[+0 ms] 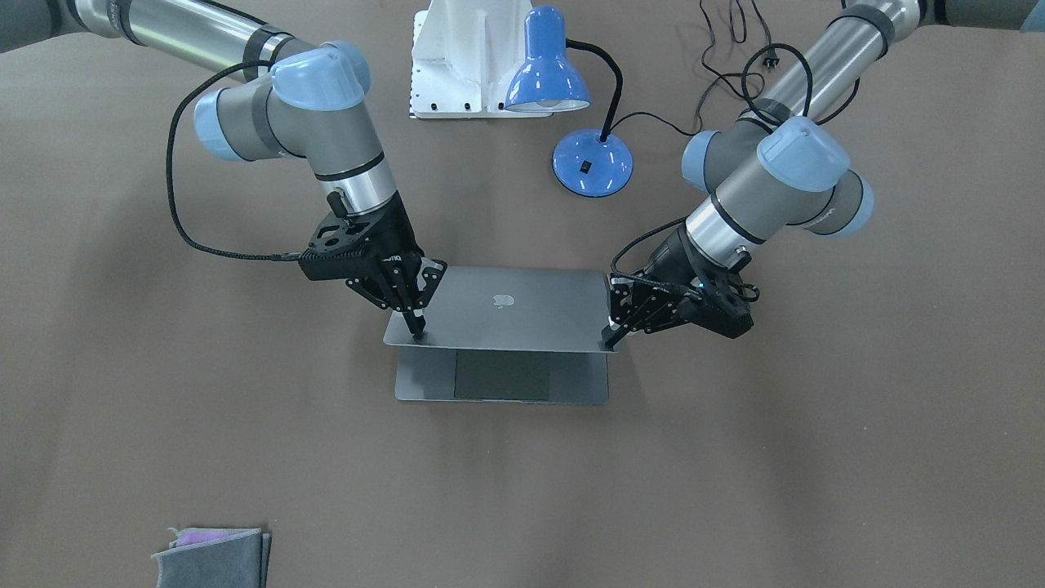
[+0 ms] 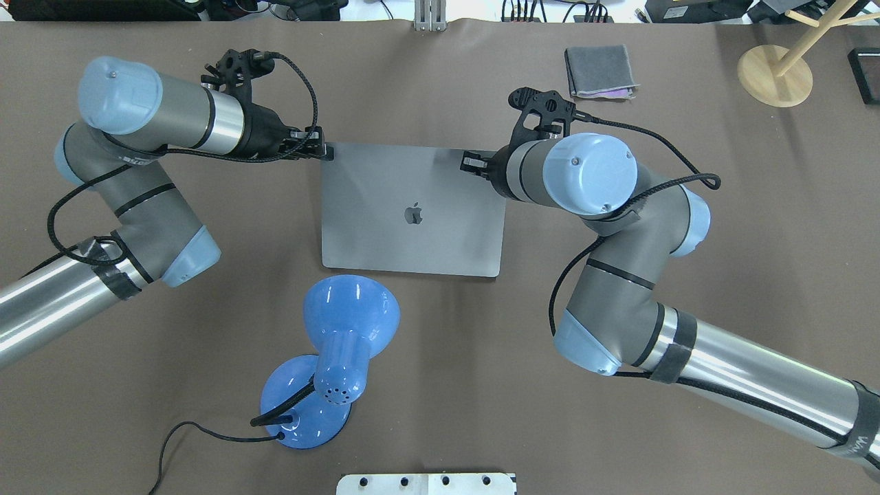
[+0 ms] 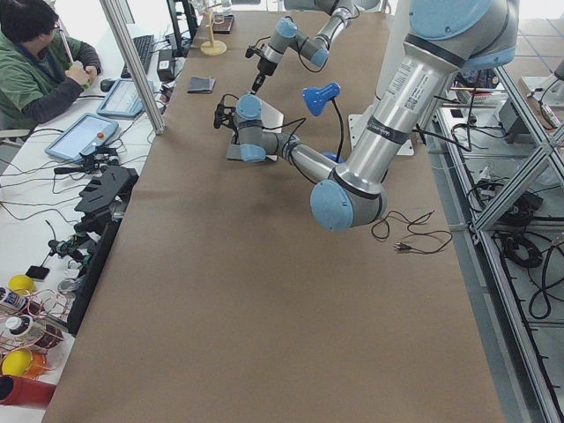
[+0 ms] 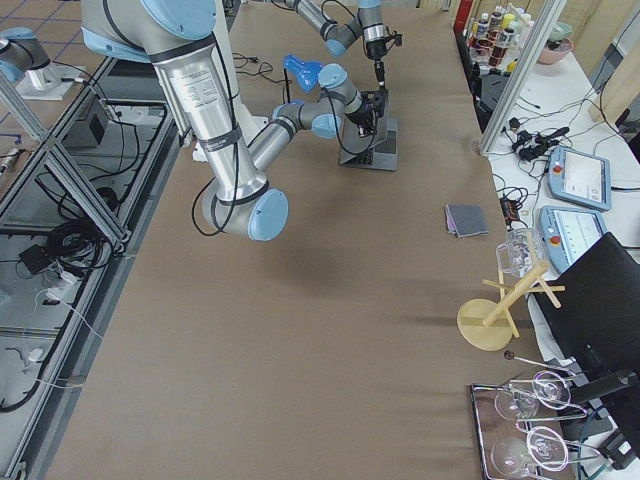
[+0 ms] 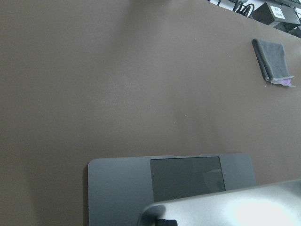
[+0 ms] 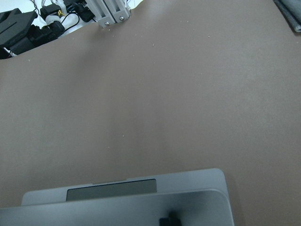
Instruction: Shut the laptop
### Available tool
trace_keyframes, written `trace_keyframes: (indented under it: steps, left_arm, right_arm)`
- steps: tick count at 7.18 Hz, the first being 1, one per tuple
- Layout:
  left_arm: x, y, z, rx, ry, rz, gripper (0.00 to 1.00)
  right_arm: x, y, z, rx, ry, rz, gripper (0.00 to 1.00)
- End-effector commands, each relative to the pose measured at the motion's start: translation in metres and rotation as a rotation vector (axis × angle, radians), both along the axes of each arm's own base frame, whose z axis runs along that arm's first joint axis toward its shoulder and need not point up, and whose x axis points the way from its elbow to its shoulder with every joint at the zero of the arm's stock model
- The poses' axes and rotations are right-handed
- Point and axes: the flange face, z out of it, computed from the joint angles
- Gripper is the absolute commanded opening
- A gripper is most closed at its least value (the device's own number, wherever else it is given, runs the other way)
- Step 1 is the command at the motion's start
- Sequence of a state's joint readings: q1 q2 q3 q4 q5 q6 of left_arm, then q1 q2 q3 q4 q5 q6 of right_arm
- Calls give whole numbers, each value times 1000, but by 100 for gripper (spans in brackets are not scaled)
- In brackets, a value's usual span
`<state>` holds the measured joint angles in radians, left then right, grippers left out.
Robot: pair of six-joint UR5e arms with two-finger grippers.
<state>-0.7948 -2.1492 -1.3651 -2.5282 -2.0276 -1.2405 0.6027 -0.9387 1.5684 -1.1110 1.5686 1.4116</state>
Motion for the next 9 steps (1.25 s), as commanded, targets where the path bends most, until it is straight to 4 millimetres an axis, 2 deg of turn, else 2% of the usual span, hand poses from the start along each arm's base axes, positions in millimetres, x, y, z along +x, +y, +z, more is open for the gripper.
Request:
trace_keyframes:
  steps: [1, 3, 4, 5, 6, 7, 8, 9]
  left_arm:
    - [28, -9, 13, -14, -46, -50, 0]
    - [65, -5, 29, -20, -97, -99, 0]
    - [77, 0, 37, -17, -117, -123, 0]
    - [76, 1, 35, -15, -113, -124, 0]
    - [70, 3, 18, 1, -86, -122, 0]
    - [54, 5, -9, 18, -38, -106, 0]
    - [41, 7, -23, 1, -27, -60, 0]
    - [24, 5, -35, -13, -41, -59, 86]
  right_arm:
    - [-20, -31, 10, -31, 47, 20, 0]
    - [-33, -42, 32, -54, 85, 27, 0]
    - [-38, -44, 44, -67, 105, 27, 0]
    - [-38, -44, 41, -56, 89, 26, 0]
    - [-31, -48, 28, -46, 60, 27, 0]
    - [-17, -53, 12, -45, 25, 8, 0]
    - [3, -56, 3, -60, -12, -28, 0]
    - [19, -54, -2, -68, -42, -58, 0]
